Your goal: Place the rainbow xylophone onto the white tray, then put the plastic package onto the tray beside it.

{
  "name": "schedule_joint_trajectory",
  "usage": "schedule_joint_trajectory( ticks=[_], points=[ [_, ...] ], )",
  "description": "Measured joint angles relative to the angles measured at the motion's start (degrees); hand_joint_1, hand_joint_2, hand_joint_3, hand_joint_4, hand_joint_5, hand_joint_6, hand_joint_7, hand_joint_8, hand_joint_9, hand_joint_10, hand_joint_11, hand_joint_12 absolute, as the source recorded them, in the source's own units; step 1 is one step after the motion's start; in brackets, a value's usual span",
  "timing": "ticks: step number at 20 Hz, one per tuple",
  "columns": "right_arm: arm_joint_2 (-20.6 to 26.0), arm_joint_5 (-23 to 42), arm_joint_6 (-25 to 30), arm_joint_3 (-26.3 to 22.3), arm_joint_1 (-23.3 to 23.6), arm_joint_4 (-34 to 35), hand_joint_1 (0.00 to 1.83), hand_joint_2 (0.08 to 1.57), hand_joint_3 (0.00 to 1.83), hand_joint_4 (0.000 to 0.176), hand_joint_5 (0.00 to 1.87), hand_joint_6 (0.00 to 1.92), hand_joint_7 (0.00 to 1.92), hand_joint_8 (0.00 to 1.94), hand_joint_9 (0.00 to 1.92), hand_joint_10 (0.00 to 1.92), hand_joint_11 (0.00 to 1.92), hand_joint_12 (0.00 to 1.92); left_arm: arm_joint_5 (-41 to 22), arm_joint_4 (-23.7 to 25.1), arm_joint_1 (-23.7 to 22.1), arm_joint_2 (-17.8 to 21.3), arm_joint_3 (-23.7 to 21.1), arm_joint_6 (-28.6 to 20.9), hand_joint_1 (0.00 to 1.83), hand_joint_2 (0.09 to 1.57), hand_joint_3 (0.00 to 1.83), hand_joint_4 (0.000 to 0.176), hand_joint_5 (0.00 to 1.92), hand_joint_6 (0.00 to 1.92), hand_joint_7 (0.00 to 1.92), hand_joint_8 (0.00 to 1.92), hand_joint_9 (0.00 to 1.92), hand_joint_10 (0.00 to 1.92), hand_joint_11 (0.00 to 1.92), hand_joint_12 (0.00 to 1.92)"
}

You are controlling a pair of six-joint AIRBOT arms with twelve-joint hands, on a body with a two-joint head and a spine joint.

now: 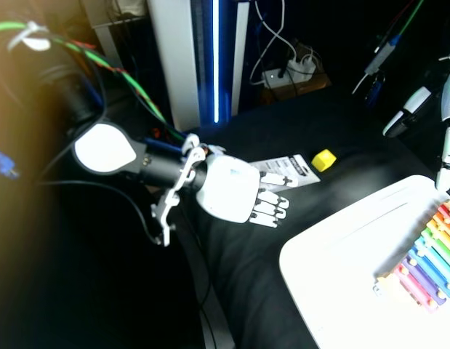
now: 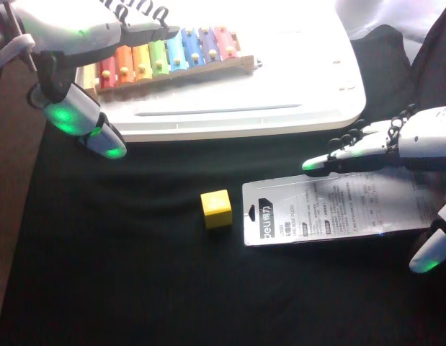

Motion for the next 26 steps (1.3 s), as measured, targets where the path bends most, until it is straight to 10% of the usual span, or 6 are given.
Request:
schedule_joint_trajectory(
  ticks=[5,7,9,13,23,26],
  points=[
    [-0.2,0.6,0.7,0.2,0.4,1.7,1.35,0.94,0.0,0.0,0.67,0.04,0.75,0.04,0.77,0.09,0.51,0.84,-0.2,-0.6,0.7,0.0,0.0,0.0,0.78,0.76,0.0,0.0,0.05,0.0,0.18,0.0,0.19,0.0,0.0,0.59],
    [-0.2,1.2,1.0,0.2,0.4,2.4,1.44,1.0,0.0,0.0,0.85,0.05,0.88,0.05,0.88,0.11,0.56,0.81,-0.2,-0.7,1.0,0.0,0.0,0.0,0.77,0.77,0.0,0.0,0.04,0.0,0.16,0.0,0.19,0.0,0.0,0.6],
    [-0.2,1.6,1.0,0.2,0.4,2.3,1.33,1.25,0.0,0.0,0.76,1.23,0.63,1.48,0.69,1.47,0.6,1.35,-0.2,-1.0,1.0,0.0,0.0,0.0,0.79,0.79,0.01,0.0,0.05,0.0,0.17,0.0,0.18,0.0,0.0,0.57],
    [-0.4,1.5,1.5,0.2,0.4,1.9,1.66,1.24,0.01,0.0,0.48,1.76,0.38,1.85,0.52,1.76,0.66,1.86,-0.4,-1.2,1.0,0.0,0.0,0.0,0.79,0.81,0.0,0.0,0.05,0.0,0.17,0.0,0.18,0.0,0.0,0.57],
    [-0.5,1.3,1.3,0.3,2.7,1.6,1.83,1.09,0.0,0.054,0.77,1.92,0.89,1.94,1.12,1.92,1.16,1.92,-0.7,-2.4,2.3,0.2,0.0,0.0,0.78,0.8,0.0,0.0,0.03,0.0,0.14,0.0,0.14,0.01,0.0,0.49],
    [-0.5,1.4,0.9,0.3,4.5,1.0,1.83,1.07,0.0,0.0,0.82,1.92,0.91,1.94,1.14,1.92,1.2,1.92,-0.5,-3.0,2.5,0.3,0.0,0.0,0.84,0.77,0.0,0.0,0.07,0.0,0.16,0.0,0.17,0.01,0.0,0.61]
  ],
)
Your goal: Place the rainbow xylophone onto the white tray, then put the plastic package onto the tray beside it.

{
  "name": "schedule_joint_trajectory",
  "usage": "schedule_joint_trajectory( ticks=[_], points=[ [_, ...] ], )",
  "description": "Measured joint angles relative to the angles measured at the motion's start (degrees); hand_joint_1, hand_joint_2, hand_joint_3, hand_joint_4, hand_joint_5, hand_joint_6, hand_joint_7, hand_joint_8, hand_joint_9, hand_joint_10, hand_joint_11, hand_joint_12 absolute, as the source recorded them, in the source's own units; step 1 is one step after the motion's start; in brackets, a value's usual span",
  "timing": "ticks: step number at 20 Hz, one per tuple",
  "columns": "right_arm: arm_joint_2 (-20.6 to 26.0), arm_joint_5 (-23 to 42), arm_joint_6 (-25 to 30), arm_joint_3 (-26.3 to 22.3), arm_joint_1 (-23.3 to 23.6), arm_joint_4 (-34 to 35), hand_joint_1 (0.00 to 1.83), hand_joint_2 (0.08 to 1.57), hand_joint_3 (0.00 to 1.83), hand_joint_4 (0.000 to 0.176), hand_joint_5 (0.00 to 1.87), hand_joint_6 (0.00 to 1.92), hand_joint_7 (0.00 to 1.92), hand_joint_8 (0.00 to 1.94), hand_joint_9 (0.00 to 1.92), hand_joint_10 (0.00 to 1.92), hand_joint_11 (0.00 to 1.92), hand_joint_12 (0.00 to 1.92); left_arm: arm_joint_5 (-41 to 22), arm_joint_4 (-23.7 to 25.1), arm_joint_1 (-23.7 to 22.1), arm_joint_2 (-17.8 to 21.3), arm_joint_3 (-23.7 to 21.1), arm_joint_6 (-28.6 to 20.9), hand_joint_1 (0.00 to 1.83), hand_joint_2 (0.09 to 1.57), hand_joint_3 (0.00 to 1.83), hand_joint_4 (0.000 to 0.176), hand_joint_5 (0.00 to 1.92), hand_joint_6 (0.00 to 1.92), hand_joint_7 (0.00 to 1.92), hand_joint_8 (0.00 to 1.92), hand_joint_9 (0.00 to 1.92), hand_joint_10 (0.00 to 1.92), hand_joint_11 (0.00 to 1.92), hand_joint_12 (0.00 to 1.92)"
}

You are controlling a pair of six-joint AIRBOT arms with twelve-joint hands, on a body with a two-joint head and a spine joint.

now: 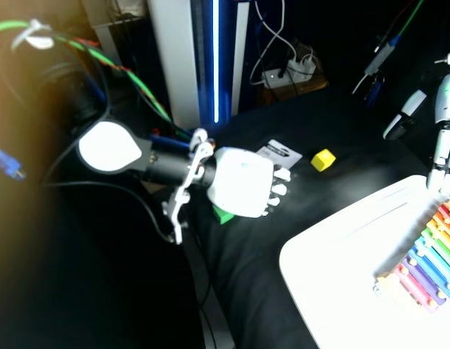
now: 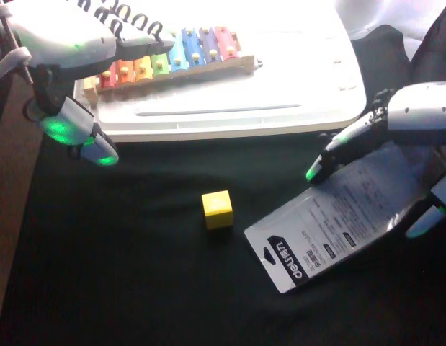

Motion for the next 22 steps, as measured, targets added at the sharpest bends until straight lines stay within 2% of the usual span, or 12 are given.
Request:
schedule_joint_trajectory(
  ticks=[3,5,7,11,12,13,17,18,19,20,21,22],
  points=[
    [0.0,-0.3,-1.2,0.0,1.3,0.7,1.83,1.14,0.01,0.0,0.83,1.92,1.09,1.94,1.33,1.92,1.42,1.92,0.0,0.0,0.0,0.0,0.0,0.0,0.85,0.79,0.0,0.0,0.05,0.0,0.16,0.0,0.18,0.0,0.0,0.59],
    [0.0,-0.3,-3.1,0.0,1.6,2.5,1.83,1.13,0.01,0.0,0.84,1.92,1.09,1.94,1.34,1.92,1.43,1.92,-0.1,-0.2,0.2,0.0,0.0,0.0,0.84,0.79,0.0,0.0,0.07,0.0,0.18,0.0,0.2,0.01,0.0,0.66],
    [0.2,-0.4,-4.6,0.0,1.9,4.0,1.83,1.13,0.01,0.0,0.82,1.92,1.08,1.94,1.28,1.92,1.36,1.92,-0.2,-0.2,0.6,0.0,0.0,0.0,0.84,0.78,0.0,0.0,0.07,0.0,0.16,0.0,0.2,0.0,0.0,0.69],
    [1.0,-0.9,-7.0,0.0,4.9,4.6,1.83,1.12,0.0,0.0,0.84,1.92,1.1,1.94,1.31,1.92,1.41,1.92,-0.2,-0.5,0.7,0.0,0.0,0.0,0.84,0.78,0.0,0.006,0.04,0.0,0.16,0.0,0.18,0.0,0.0,0.65],
    [1.1,-1.1,-7.5,0.1,5.6,5.2,1.79,1.1,0.0,0.0,0.83,1.92,1.09,1.94,1.26,1.92,1.32,1.92,-0.3,-0.8,1.0,0.0,0.0,0.0,0.85,0.78,0.0,0.0,0.05,0.0,0.16,0.0,0.17,0.0,0.0,0.58],
    [1.3,-1.4,-8.3,0.1,6.1,6.0,1.77,1.08,0.0,0.0,0.83,1.92,1.09,1.94,1.2,1.92,1.13,1.92,-0.3,-0.8,1.1,0.0,0.0,0.0,0.86,0.77,0.0,0.0,0.05,0.0,0.16,0.0,0.17,0.0,0.0,0.55],
    [1.7,-1.5,-12.3,0.3,6.3,10.4,1.82,1.0,0.0,0.0,0.84,1.92,1.03,1.94,1.17,1.92,1.23,1.92,-0.3,-0.8,1.1,0.2,0.1,0.0,0.82,0.77,0.0,0.0,0.03,0.0,0.16,0.0,0.16,0.0,0.0,0.58],
    [1.8,-1.6,-12.3,0.9,6.8,10.7,1.82,0.78,0.65,0.0,0.81,1.92,0.76,1.94,0.76,1.85,0.84,1.78,-0.2,-0.8,1.1,0.2,0.1,0.0,0.81,0.77,0.0,0.0,0.04,0.0,0.17,0.0,0.17,0.0,0.0,0.56],
    [1.8,-1.9,-12.4,1.6,8.0,10.8,1.81,0.83,0.49,0.035,0.85,1.92,0.84,1.94,0.86,1.9,0.79,1.63,-0.3,-0.9,1.1,0.2,0.1,0.0,0.84,0.76,0.0,0.008,0.05,0.0,0.16,0.0,0.17,0.0,0.0,0.54],
    [1.8,-2.1,-12.5,2.1,9.2,10.9,1.81,0.83,0.49,0.035,0.85,1.92,0.84,1.94,0.86,1.9,0.79,1.63,-0.3,-1.2,1.3,0.2,0.1,0.0,0.84,0.76,0.0,0.008,0.05,0.0,0.16,0.0,0.17,0.0,0.0,0.54],
    [1.8,-2.3,-12.6,2.6,10.9,11.1,1.81,0.84,0.63,0.059,0.86,1.92,0.91,1.94,0.77,1.92,0.57,1.68,-0.4,-1.4,1.5,0.2,0.1,0.0,0.85,0.76,0.0,0.013,0.05,0.0,0.16,0.0,0.18,0.0,0.0,0.55],
    [2.0,-2.4,-12.7,3.0,12.9,11.5,1.78,1.0,0.15,0.063,0.93,1.92,1.05,1.94,1.09,1.92,0.85,1.87,-0.4,-1.4,1.8,0.2,0.1,0.0,0.84,0.75,0.0,0.007,0.06,0.0,0.17,0.0,0.19,0.0,0.0,0.57]
  ],
)
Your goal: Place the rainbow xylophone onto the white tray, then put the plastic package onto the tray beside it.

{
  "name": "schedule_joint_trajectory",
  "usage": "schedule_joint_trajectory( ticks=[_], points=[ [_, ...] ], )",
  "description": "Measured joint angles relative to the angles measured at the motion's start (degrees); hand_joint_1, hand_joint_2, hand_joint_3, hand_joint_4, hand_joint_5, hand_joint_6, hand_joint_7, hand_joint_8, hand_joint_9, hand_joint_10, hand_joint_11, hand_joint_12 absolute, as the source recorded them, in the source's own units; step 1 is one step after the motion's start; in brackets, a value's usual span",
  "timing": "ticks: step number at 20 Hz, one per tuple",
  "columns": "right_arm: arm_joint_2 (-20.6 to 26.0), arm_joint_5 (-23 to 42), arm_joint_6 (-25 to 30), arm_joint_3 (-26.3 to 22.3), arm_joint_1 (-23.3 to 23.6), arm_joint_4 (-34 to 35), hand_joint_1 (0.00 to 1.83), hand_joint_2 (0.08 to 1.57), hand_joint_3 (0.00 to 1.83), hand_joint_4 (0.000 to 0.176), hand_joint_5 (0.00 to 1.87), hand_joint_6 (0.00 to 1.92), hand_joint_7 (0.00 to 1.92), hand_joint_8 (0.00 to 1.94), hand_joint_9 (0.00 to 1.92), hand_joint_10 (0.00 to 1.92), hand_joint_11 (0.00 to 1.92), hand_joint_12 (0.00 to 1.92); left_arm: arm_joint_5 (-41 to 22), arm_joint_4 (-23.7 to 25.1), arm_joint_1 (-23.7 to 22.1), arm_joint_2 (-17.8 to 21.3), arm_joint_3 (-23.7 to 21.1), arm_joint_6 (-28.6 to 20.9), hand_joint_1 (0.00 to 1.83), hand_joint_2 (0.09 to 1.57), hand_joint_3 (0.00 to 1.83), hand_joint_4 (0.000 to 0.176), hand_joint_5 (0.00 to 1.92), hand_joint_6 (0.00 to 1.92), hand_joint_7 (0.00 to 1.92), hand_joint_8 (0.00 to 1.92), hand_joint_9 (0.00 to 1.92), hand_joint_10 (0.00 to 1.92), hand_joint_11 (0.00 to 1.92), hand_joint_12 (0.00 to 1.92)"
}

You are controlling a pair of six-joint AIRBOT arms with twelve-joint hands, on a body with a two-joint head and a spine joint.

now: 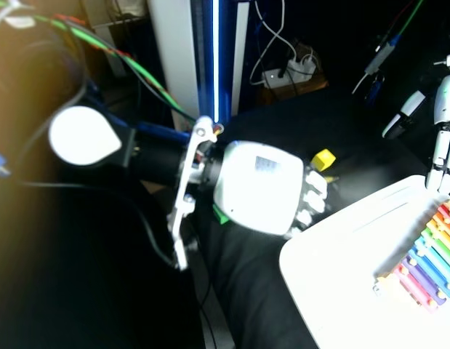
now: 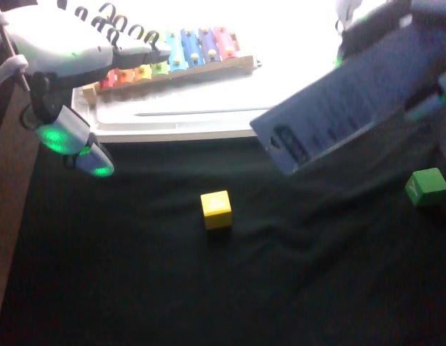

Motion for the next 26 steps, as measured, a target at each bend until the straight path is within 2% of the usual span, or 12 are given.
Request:
schedule_joint_trajectory(
  ticks=[1,2,4,6,7,8,10,11,14,16,19,26],
  points=[
    [0.0,0.4,0.0,0.3,0.7,1.3,1.78,1.0,0.15,0.063,0.93,1.92,1.05,1.94,1.09,1.92,0.85,1.87,0.0,0.0,0.1,0.0,0.0,0.0,0.84,0.75,0.0,0.007,0.06,0.0,0.17,0.0,0.19,0.0,0.0,0.57],
    [0.0,0.8,0.1,0.8,1.3,2.7,1.82,1.01,0.08,0.003,0.96,1.92,1.14,1.94,1.29,1.92,1.34,1.91,0.0,-0.1,0.1,0.0,0.0,0.0,0.86,0.75,0.0,0.025,0.07,0.0,0.17,0.0,0.19,0.0,0.0,0.55],
    [-0.7,0.9,0.1,1.8,1.3,3.0,1.83,1.05,0.02,0.0,0.98,1.92,1.28,1.94,1.52,1.92,1.63,1.92,0.0,-0.3,0.1,0.1,0.0,0.0,0.87,0.75,0.0,0.05,0.03,0.0,0.15,0.01,0.14,0.01,0.0,0.42],
    [-1.9,0.2,-0.1,3.0,1.3,2.6,1.83,1.07,0.02,0.0,0.97,1.92,1.26,1.94,1.5,1.92,1.55,1.92,0.0,-0.3,0.1,0.1,0.0,0.0,0.83,0.76,0.0,0.051,0.02,0.0,0.15,0.0,0.15,0.01,0.0,0.48],
    [-2.5,0.3,-0.3,3.7,1.3,4.2,1.83,1.08,0.02,0.0,0.9,1.92,1.17,1.94,1.41,1.92,1.47,1.92,-0.1,-0.3,0.1,0.1,0.0,0.0,0.84,0.76,0.0,0.006,0.05,0.0,0.19,0.01,0.19,0.01,0.0,0.49],
    [-3.3,0.3,-0.3,4.5,1.3,6.0,1.83,1.07,0.01,0.0,0.91,1.92,1.16,1.94,1.39,1.92,1.46,1.92,-0.1,-0.3,0.1,0.1,0.0,0.0,0.82,0.75,0.0,0.029,0.05,0.0,0.19,0.0,0.19,0.01,0.0,0.49],
    [-4.7,0.2,-0.7,6.1,1.5,7.1,1.83,1.06,0.01,0.0,0.91,1.92,1.15,1.94,1.38,1.92,1.45,1.92,-0.1,-0.5,0.5,0.1,0.0,0.0,0.79,0.76,0.0,0.021,0.04,0.0,0.18,0.0,0.19,0.0,0.01,0.49],
    [-5.8,0.0,-0.7,7.1,1.5,8.4,1.82,1.03,0.0,0.0,0.82,1.92,0.97,1.94,1.23,1.92,1.34,1.92,0.0,-0.6,0.7,0.2,0.0,0.0,0.74,0.76,0.0,0.057,0.02,0.0,0.15,0.0,0.17,0.0,0.01,0.49],
    [-9.0,-0.2,-0.7,9.8,1.5,11.1,1.76,1.04,0.0,0.0,0.77,1.92,0.88,1.94,1.12,1.92,1.25,1.92,-0.1,-1.2,0.8,0.4,0.0,0.0,0.75,0.78,0.0,0.053,0.02,0.0,0.15,0.0,0.16,0.0,0.0,0.46],
    [-11.3,-0.2,-0.6,11.4,1.5,12.6,1.78,1.05,0.0,0.0,0.75,1.92,0.71,1.94,0.86,1.92,1.03,1.92,-0.1,-1.2,0.8,0.4,0.0,0.0,0.76,0.77,0.0,0.081,0.0,0.0,0.16,0.0,0.17,0.0,0.01,0.48],
    [-12.9,-0.4,-0.6,12.8,1.5,13.6,1.76,1.08,0.01,0.0,0.76,1.92,0.73,1.94,0.91,1.92,1.1,1.92,-0.2,-1.2,0.8,0.4,0.0,0.0,0.72,0.78,0.0,0.061,0.0,0.0,0.15,0.0,0.17,0.01,0.02,0.49],
    [-17.6,-1.4,-0.7,16.0,1.5,17.3,1.78,1.07,0.0,0.0,0.93,1.92,1.07,1.94,1.24,1.92,1.3,1.92,-0.4,-1.6,0.8,0.5,0.0,0.0,0.7,0.79,0.0,0.089,0.0,0.0,0.14,0.0,0.18,0.0,0.0,0.62]
  ],
)
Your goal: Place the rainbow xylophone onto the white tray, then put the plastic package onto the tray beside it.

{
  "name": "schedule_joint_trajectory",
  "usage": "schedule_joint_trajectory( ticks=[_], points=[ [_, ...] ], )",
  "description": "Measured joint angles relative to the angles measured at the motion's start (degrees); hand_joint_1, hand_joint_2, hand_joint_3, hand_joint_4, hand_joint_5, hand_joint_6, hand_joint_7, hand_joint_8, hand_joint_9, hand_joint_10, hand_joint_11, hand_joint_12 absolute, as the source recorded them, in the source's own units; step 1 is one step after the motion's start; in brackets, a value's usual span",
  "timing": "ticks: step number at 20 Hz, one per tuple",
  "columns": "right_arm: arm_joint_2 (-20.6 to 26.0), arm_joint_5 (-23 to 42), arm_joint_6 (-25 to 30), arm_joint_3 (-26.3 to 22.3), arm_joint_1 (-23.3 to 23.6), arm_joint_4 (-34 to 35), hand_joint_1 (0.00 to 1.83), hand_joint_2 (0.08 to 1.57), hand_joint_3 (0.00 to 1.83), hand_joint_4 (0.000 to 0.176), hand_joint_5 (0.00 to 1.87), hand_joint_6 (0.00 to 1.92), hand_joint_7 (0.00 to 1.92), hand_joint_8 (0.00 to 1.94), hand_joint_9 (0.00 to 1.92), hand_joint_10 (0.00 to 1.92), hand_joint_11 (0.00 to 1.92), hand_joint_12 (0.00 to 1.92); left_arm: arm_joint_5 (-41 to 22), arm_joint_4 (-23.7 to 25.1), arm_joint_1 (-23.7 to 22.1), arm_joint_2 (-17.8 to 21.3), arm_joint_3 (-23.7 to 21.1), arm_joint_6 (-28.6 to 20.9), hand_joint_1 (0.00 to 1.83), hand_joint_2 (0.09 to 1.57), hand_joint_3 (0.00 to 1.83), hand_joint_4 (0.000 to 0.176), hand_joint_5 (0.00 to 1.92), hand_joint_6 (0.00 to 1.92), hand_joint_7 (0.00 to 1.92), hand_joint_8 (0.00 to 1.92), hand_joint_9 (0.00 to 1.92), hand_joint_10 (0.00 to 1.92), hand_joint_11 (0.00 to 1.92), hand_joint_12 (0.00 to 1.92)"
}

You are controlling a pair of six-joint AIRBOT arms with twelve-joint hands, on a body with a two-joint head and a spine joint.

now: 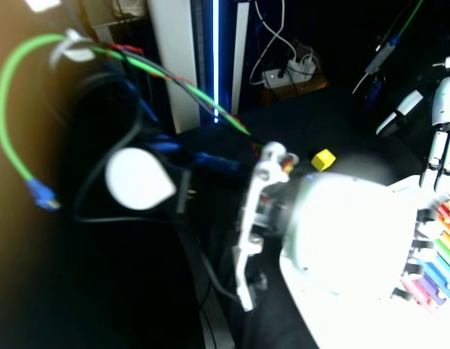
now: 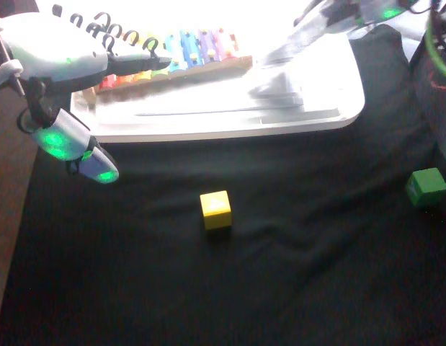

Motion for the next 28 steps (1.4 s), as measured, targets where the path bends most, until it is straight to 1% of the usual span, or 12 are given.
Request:
schedule_joint_trajectory(
  ticks=[1,2,3,5,6,12,15,18,21,24,25,28],
  points=[
    [-0.8,0.3,0.0,0.2,0.0,0.3,1.66,1.1,0.06,0.0,0.97,1.92,1.08,1.94,0.84,1.62,0.4,1.87,0.0,0.0,0.0,0.0,0.0,0.0,0.69,0.79,0.0,0.074,0.0,0.0,0.16,0.0,0.19,0.0,0.02,0.56],
    [-1.5,0.5,0.0,0.3,0.0,0.5,1.51,1.12,0.06,0.0,1.03,1.92,1.15,1.94,1.0,1.8,0.08,1.61,0.0,0.0,0.0,0.0,0.0,0.0,0.71,0.78,0.0,0.074,0.0,0.0,0.16,0.0,0.21,0.0,0.02,0.62],
    [-2.1,0.4,0.0,0.5,0.0,0.6,1.55,1.11,0.04,0.0,1.0,1.92,1.16,1.94,1.24,1.9,0.99,1.86,0.0,0.0,0.0,0.0,0.0,0.0,0.72,0.78,0.0,0.079,0.0,0.0,0.16,0.0,0.2,0.0,0.0,0.65],
    [-3.0,0.4,0.0,0.6,0.0,0.7,1.67,1.09,0.02,0.0,1.02,1.92,1.17,1.94,1.29,1.92,1.14,1.91,0.0,0.0,0.0,0.1,0.0,0.0,0.73,0.78,0.0,0.077,0.0,0.0,0.16,0.0,0.2,0.0,0.0,0.68],
    [-3.5,0.4,0.0,0.6,0.0,0.7,1.78,1.07,0.01,0.0,1.02,1.92,1.17,1.94,1.42,1.92,1.53,1.92,0.0,0.0,0.0,0.1,0.0,0.0,0.73,0.79,0.0,0.048,0.01,0.0,0.17,0.0,0.22,0.0,0.0,0.76],
    [-4.3,1.3,0.1,1.2,-1.7,0.9,1.83,1.01,0.0,0.01,0.97,1.92,1.12,1.94,1.35,1.92,1.42,1.92,-0.1,-0.3,0.0,0.1,0.0,0.0,0.73,0.78,0.0,0.073,0.0,0.0,0.15,0.0,0.2,0.0,0.0,0.76],
    [-4.0,1.7,0.7,1.7,-3.0,1.7,1.83,1.03,0.0,0.0,0.94,1.92,1.03,1.94,1.25,1.92,1.37,1.92,-0.1,-0.5,0.1,0.1,0.0,0.0,0.72,0.77,0.0,0.057,0.0,0.0,0.17,0.0,0.22,0.0,0.0,0.81],
    [-3.7,2.1,1.4,1.9,-4.0,1.5,1.5,1.03,0.0,0.0,0.8,1.87,0.96,1.87,1.15,1.88,1.24,1.92,-0.4,-1.0,0.7,0.2,0.0,0.0,0.7,0.79,0.0,0.067,0.0,0.0,0.16,0.0,0.22,0.0,0.0,0.82],
    [-3.5,1.0,1.4,2.5,-4.8,1.3,1.24,1.13,0.0,0.0,0.9,1.02,0.97,1.22,0.91,1.51,0.96,1.73,-0.4,-1.3,0.8,0.4,0.0,0.0,0.7,0.79,0.0,0.051,0.0,0.0,0.18,0.01,0.24,0.01,0.0,0.89],
    [-3.4,0.6,2.0,2.5,-5.1,1.0,1.1,0.92,0.0,0.0,0.81,0.19,0.69,0.75,0.69,1.13,0.65,1.54,-0.5,-1.6,1.3,0.4,0.0,0.0,0.73,0.78,0.0,0.047,0.0,0.0,0.17,0.0,0.21,0.0,0.0,0.71],
    [-3.4,0.5,2.1,2.5,-5.3,0.3,1.08,0.9,0.0,0.0,0.81,0.08,0.73,0.5,0.7,0.9,0.62,1.39,-0.5,-1.7,1.4,0.4,-0.1,0.0,0.74,0.78,0.0,0.074,0.0,0.0,0.14,0.0,0.17,0.0,0.0,0.66],
    [-3.5,-1.0,2.5,2.4,-6.3,-2.7,0.96,0.91,0.0,0.007,0.71,0.0,0.72,0.05,0.66,0.43,0.44,1.2,-0.6,-1.9,1.9,0.5,-0.1,0.0,0.75,0.78,0.0,0.072,0.0,0.0,0.14,0.0,0.17,0.0,0.0,0.63]
  ],
)
